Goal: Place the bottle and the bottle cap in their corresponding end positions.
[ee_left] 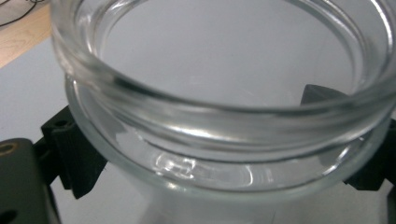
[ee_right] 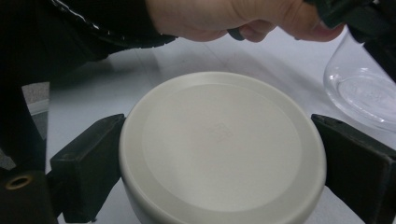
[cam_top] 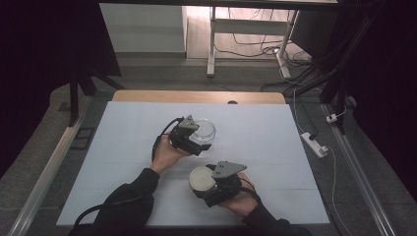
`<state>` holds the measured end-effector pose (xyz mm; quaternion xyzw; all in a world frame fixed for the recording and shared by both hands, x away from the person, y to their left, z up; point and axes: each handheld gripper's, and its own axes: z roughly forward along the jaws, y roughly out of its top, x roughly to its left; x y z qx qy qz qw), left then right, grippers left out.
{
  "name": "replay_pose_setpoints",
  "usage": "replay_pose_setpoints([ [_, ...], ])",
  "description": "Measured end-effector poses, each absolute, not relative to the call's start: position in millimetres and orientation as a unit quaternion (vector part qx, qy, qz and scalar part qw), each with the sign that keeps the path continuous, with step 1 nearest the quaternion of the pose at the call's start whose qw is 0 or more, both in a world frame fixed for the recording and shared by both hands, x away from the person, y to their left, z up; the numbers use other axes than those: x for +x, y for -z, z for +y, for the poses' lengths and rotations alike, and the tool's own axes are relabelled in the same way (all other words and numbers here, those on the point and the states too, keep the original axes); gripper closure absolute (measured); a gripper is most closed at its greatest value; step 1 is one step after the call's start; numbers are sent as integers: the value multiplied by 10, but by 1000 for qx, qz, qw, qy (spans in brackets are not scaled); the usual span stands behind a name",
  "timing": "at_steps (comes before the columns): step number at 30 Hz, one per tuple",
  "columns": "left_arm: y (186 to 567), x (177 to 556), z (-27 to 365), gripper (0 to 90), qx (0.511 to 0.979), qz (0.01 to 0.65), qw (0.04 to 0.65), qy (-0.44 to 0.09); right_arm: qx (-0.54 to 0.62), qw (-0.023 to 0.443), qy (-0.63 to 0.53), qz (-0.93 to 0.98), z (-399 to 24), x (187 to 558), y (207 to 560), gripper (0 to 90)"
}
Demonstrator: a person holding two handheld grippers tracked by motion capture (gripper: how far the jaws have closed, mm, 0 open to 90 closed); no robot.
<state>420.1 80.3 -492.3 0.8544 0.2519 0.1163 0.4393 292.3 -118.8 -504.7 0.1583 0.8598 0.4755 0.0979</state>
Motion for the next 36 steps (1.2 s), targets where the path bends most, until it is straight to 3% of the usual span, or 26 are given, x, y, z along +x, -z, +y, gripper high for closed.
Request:
replay_pose_setpoints([
  [19, 5097, 4320, 858, 76, 855, 270, 425, -126, 162, 89, -441, 878, -1070, 3052, 5353, 68],
  [36, 5192, 4350, 854, 73, 856, 263, 426, -129, 175, 81, -400, 896, -998, 3105, 5394, 65],
])
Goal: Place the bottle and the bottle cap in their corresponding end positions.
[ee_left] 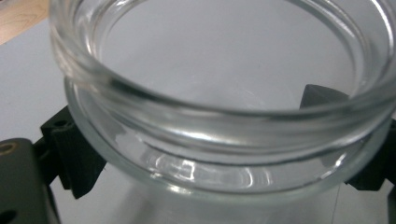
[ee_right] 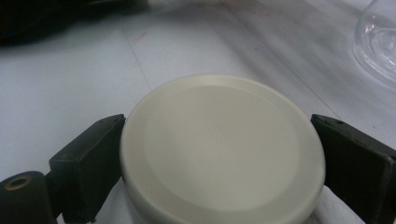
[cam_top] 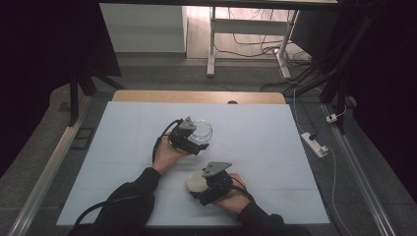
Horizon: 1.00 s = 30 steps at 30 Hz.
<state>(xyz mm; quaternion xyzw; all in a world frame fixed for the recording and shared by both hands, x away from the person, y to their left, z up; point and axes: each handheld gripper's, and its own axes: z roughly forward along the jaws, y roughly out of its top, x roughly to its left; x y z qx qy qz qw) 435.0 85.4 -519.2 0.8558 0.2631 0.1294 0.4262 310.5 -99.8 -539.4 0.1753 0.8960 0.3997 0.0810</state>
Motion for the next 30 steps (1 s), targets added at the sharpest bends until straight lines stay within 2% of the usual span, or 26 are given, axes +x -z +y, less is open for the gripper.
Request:
replay_pose_setpoints([
  [10, 5185, 4348, 875, 68, 854, 273, 424, -125, 180, 75, -401, 895, -1004, 3121, 5393, 27],
  [16, 5133, 4335, 916, 23, 848, 276, 438, -116, 177, 74, -404, 895, -1007, 3114, 5389, 6],
  [30, 5078, 4245, 991, 0, 851, 277, 432, -110, 175, 72, -419, 888, -1036, 3113, 5331, 0],
])
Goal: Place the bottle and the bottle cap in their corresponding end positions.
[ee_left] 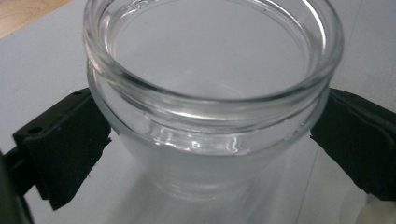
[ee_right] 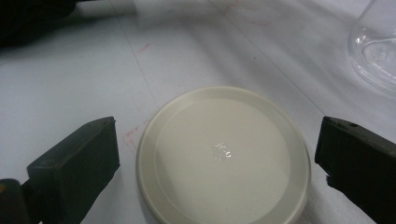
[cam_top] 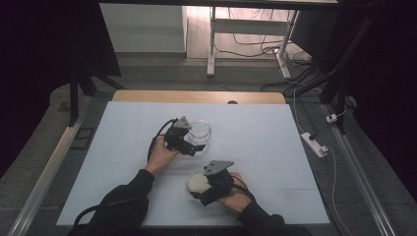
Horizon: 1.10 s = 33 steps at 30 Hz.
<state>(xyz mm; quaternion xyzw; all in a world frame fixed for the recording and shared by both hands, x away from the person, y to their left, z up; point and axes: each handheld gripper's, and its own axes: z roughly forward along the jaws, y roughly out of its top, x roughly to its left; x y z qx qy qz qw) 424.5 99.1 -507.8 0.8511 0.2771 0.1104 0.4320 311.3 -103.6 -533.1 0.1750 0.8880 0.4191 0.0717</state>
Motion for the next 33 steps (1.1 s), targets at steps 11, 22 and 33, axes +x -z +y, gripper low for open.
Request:
replay_pose_setpoints([
  [11, 5052, 4139, 1096, 0, 849, 288, 430, -107, 181, 70, -432, 881, -1106, 3109, 5245, 0],
  [22, 4982, 3973, 1180, 0, 844, 290, 441, -90, 191, 67, -440, 875, -1195, 3095, 5146, 0],
  [33, 4942, 3682, 1377, 0, 842, 300, 440, -88, 214, 77, -456, 861, -1403, 3098, 5007, 0],
])
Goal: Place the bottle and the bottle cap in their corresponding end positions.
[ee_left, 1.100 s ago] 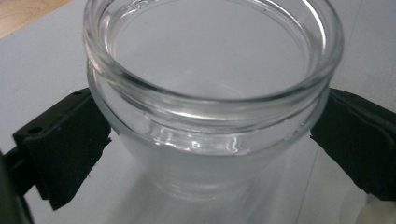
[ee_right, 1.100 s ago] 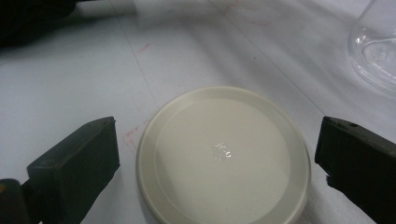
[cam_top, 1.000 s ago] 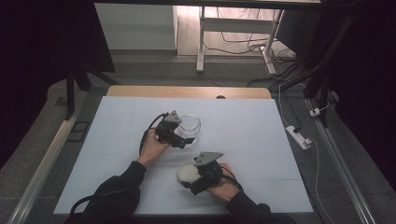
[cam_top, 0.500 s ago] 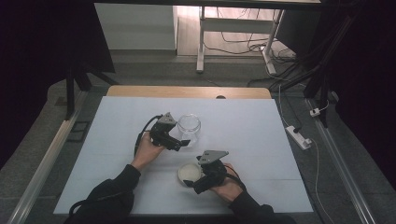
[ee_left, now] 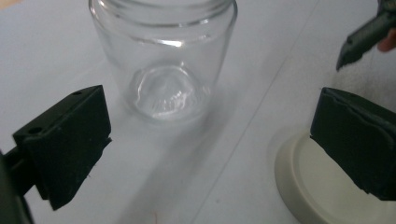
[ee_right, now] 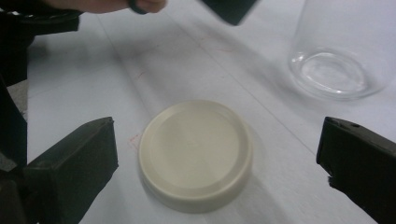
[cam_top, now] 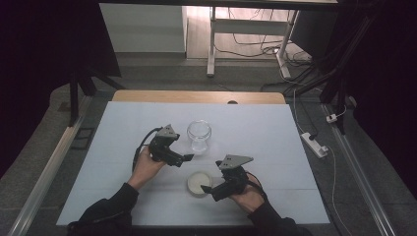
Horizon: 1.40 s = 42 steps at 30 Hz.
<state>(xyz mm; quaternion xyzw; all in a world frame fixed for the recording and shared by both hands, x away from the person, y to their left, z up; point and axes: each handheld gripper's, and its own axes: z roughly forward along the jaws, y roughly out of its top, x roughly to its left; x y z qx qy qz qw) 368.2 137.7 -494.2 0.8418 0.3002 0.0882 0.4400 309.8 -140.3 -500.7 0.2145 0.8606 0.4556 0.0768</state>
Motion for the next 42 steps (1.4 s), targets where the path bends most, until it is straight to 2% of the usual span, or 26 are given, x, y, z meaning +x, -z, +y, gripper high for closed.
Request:
replay_pose_setpoints([
  [14, 4873, 3240, 1721, 0, 829, 317, 454, -80, 242, 94, -453, 853, -1621, 3042, 4913, 0],
  [24, 4839, 2895, 1875, 0, 827, 326, 445, -104, 252, 109, -449, 850, -1778, 2963, 4861, 0],
  [42, 4912, 2353, 2271, 0, 805, 367, 451, -117, 289, 135, -441, 839, -2162, 2797, 4852, 0],
])
